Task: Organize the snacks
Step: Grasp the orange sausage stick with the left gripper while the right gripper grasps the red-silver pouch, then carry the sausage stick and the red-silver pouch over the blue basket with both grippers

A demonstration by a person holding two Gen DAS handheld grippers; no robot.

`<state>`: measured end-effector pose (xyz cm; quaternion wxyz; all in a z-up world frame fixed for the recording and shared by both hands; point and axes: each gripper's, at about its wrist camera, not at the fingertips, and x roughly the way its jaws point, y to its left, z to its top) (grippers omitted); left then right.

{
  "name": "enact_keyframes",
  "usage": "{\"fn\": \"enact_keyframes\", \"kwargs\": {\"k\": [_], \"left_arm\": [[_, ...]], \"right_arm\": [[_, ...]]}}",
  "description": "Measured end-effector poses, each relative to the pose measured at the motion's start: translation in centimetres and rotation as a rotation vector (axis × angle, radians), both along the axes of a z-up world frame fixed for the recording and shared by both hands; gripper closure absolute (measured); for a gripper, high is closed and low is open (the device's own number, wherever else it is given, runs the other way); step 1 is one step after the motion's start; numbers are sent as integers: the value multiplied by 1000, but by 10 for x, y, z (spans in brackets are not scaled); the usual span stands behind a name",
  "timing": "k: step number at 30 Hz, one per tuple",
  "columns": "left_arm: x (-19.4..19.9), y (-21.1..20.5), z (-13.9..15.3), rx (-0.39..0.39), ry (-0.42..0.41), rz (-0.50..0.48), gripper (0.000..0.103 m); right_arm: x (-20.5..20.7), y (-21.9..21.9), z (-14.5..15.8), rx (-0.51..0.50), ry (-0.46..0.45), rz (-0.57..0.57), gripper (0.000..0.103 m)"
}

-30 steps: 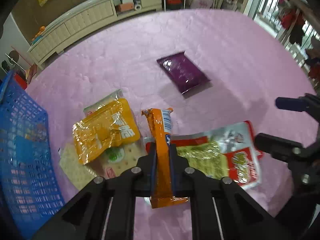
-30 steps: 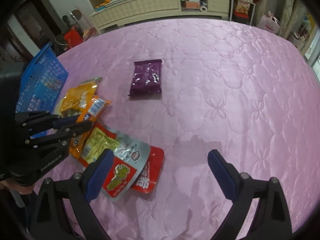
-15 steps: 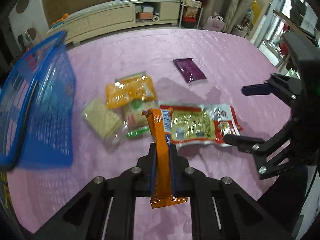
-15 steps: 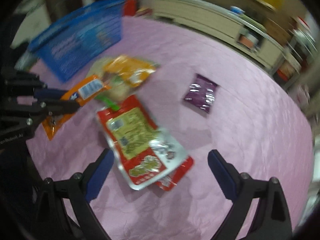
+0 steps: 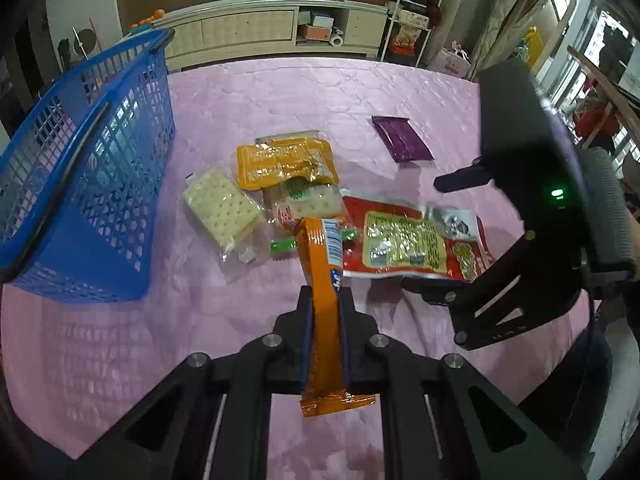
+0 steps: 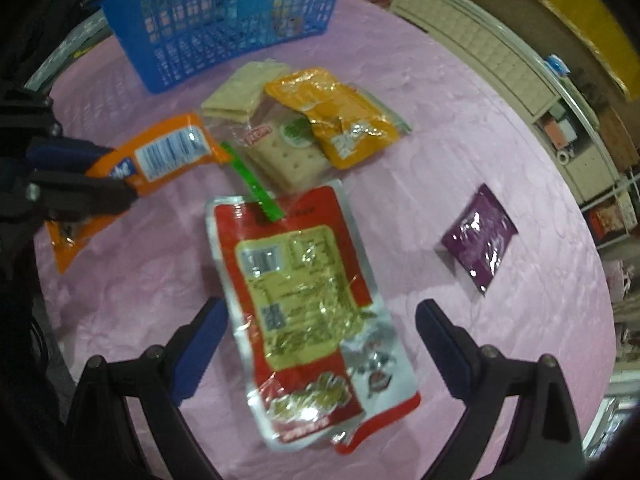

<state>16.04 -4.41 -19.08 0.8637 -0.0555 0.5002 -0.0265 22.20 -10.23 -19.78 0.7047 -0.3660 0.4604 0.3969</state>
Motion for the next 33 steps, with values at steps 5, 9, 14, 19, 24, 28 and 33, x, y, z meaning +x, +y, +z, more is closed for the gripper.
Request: {"fn": "enact_keyframes", "kwargs": {"k": [5, 9, 14, 19, 24, 28, 33], "left_arm": [[5, 2, -5, 1, 7, -1, 92], [7, 4, -7, 0, 9, 6, 92], [6, 5, -10, -13, 15, 17, 92], [5, 4, -13, -8, 24, 20, 92], [4, 0, -13, -8, 28, 13, 92], [5, 0, -13, -14, 28, 5, 92], [-4, 4, -1, -15, -1, 4, 92]], "right_arm": [[13, 3, -5, 41, 74, 34, 21], [13, 7, 2, 71, 65, 39, 33], [15, 4, 11, 86, 99, -9, 51], [9, 11, 2, 70, 105, -21, 57], [-1, 13, 1, 81, 73, -54, 62], [-10, 9, 4, 99, 85, -113, 64], [-30, -3, 13, 117, 95, -189, 64]]}}
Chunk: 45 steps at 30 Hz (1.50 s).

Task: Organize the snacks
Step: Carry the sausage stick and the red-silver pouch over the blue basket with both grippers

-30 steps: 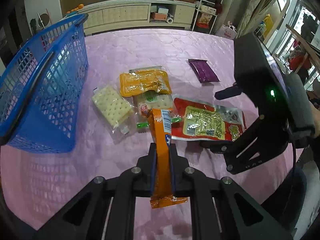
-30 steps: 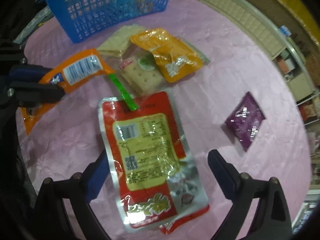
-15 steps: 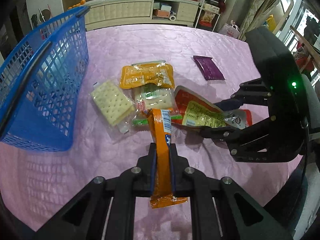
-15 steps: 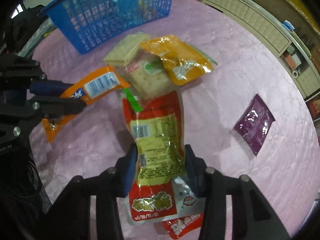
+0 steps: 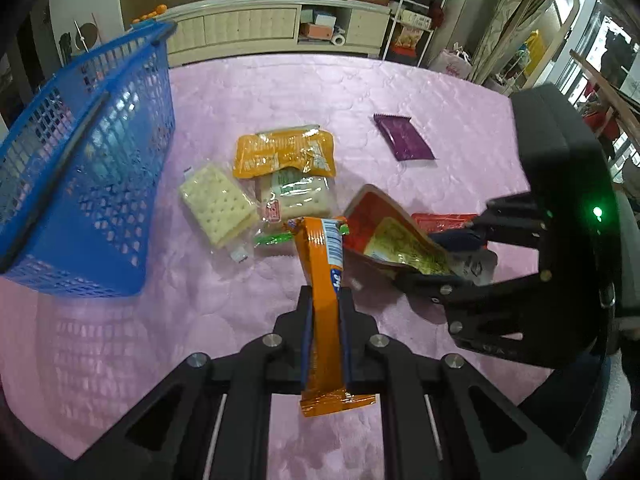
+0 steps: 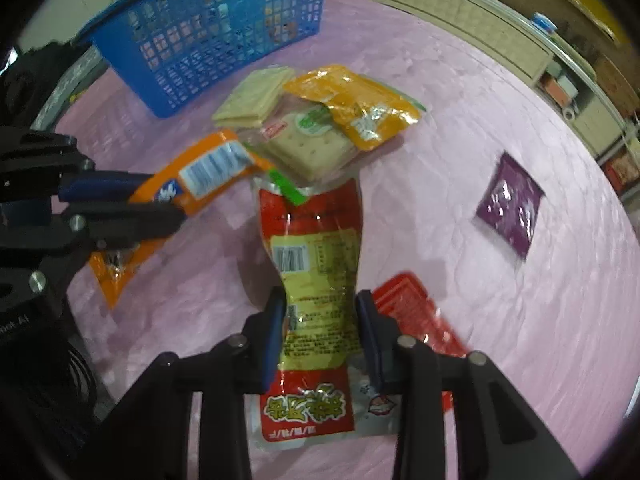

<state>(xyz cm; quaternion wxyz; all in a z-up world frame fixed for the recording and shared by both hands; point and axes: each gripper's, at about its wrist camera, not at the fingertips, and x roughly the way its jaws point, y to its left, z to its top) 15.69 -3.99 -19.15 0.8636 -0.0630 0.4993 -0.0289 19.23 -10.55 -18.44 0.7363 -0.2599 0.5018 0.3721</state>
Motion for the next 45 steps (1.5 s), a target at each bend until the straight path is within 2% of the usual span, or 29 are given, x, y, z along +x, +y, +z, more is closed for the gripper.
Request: {"fn": "enact_keyframes", "kwargs": {"k": [4, 9, 15, 23, 32, 35, 45], "left_arm": [[-12, 1, 14, 7, -27, -1, 92], [-30, 10, 39, -7, -80, 0, 92], [-47, 21, 78, 21, -165, -23, 92], [-57, 55, 122, 47, -252, -11, 92], [-56, 113, 153, 85, -310, 48, 92], [-51, 131, 160, 103, -317, 71, 92], [-24, 182, 154, 135, -291, 121, 92]], "right_arm": [[-12, -12, 22, 60, -2, -73, 64], [-31, -24, 66, 154, -40, -132, 64], [-46, -22, 109, 208, -144, -164, 63], [-60, 3, 152, 286, -204, -145, 63], [-47, 61, 174, 294, -261, -69, 63], [-40, 78, 177, 303, -252, -57, 63], [5, 140, 165, 276, -230, 37, 63]]}}
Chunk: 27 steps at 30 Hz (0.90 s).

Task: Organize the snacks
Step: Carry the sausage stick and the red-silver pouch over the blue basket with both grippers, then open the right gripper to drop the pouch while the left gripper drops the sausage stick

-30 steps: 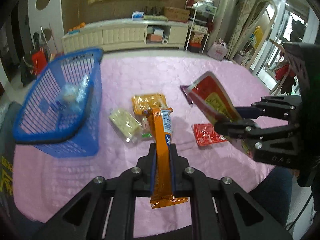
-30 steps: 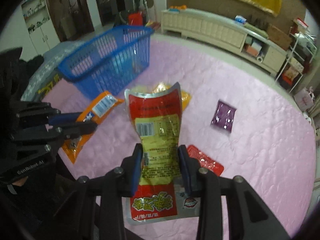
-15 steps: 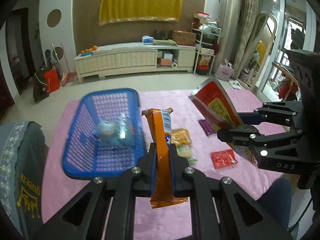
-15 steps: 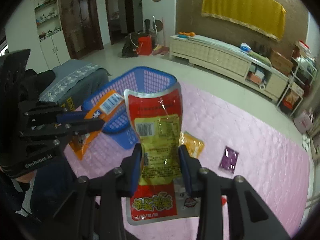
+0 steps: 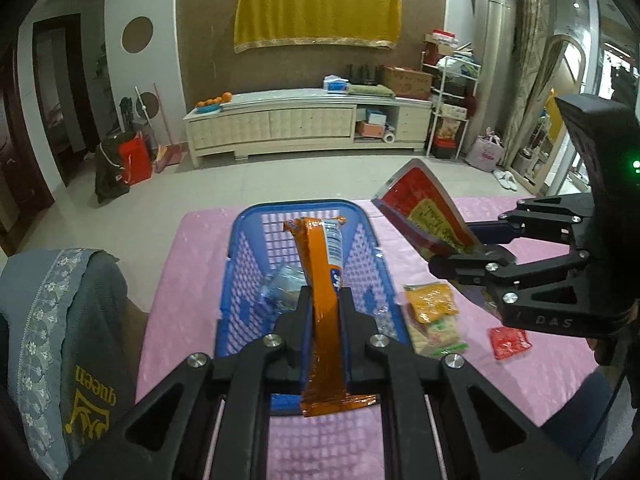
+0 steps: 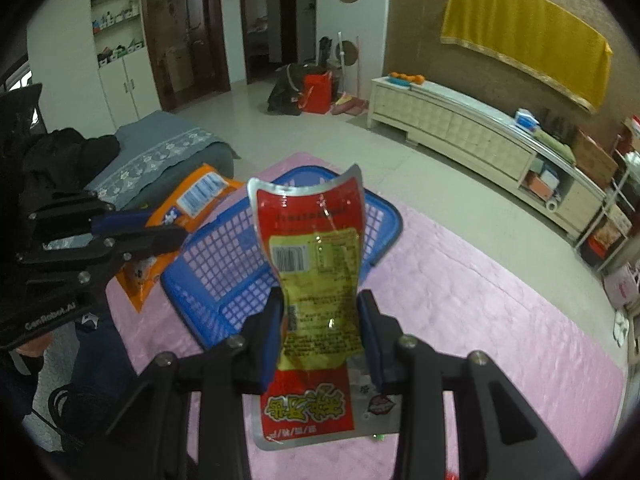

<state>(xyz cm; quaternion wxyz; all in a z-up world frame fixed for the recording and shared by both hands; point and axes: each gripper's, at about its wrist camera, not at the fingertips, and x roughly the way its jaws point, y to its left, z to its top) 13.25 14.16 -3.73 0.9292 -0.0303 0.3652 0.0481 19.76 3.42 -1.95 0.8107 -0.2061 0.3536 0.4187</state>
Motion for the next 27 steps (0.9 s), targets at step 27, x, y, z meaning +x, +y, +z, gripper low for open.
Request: {"fn": "enact_keyframes", "kwargs": {"k": [27], "left_arm": [[56, 45, -46, -29, 103, 53, 92]], "right_arm": [[80, 104, -70, -207, -106, 272, 38]]}}
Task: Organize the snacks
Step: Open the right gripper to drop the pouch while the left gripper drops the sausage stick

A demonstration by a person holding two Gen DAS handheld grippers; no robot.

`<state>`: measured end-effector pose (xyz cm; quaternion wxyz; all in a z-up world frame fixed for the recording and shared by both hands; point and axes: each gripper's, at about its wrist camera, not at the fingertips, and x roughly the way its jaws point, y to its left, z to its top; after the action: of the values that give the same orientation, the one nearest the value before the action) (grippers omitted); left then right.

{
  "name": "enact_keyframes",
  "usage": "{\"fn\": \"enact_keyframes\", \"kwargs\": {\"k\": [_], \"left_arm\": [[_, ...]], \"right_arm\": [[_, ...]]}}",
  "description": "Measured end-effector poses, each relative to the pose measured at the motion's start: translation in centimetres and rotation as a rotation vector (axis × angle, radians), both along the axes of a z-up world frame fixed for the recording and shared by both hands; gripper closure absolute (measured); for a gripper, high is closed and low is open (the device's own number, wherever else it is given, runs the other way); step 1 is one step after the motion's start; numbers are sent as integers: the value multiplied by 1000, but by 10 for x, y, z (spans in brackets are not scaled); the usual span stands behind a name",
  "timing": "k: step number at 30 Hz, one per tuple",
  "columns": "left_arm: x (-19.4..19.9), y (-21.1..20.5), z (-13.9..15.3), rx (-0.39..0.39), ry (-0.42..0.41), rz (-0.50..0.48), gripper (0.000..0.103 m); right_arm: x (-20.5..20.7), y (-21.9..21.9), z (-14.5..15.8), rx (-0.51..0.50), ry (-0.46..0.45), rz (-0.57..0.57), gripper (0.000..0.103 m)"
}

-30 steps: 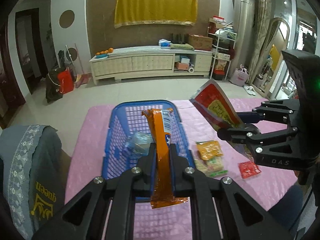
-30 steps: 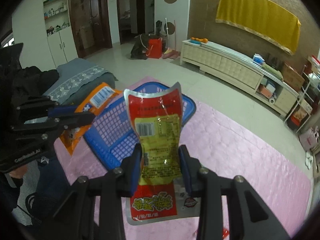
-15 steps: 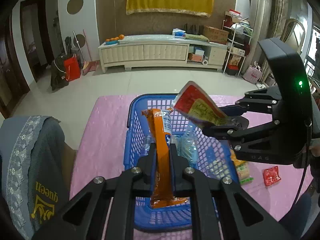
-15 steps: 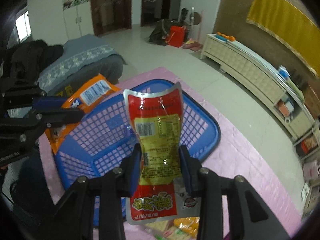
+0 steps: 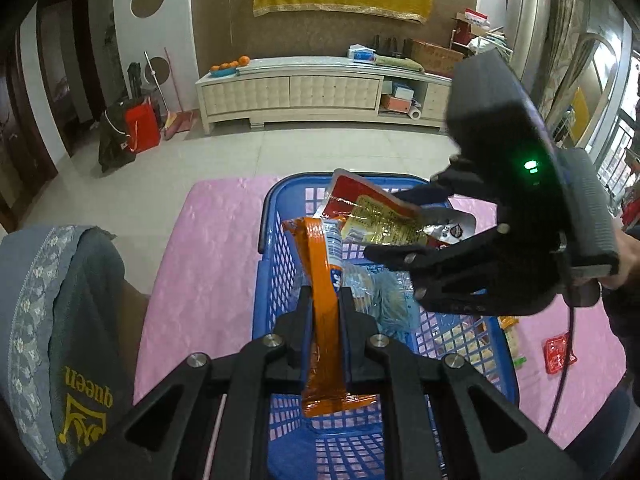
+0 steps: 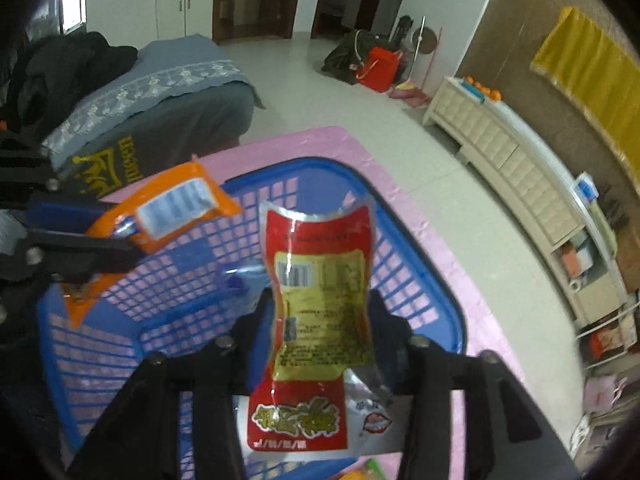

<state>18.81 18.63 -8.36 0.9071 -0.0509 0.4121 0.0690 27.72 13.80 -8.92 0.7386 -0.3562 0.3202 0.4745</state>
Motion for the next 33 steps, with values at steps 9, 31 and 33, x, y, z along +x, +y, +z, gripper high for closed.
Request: {"fn": "enact_keyframes", "kwargs": {"k": [9, 31, 33], "left_arm": [[-6, -2, 4, -12, -1, -6, 92], [-26, -42, 6, -91, -21, -111, 92], [-24, -44, 1, -106, -10, -118, 92]], "right_arm": [[2, -28, 10, 56, 30, -115, 14], [-39, -120, 41, 230, 192, -600, 13], [-41, -124, 37, 226, 197, -617, 13]]}}
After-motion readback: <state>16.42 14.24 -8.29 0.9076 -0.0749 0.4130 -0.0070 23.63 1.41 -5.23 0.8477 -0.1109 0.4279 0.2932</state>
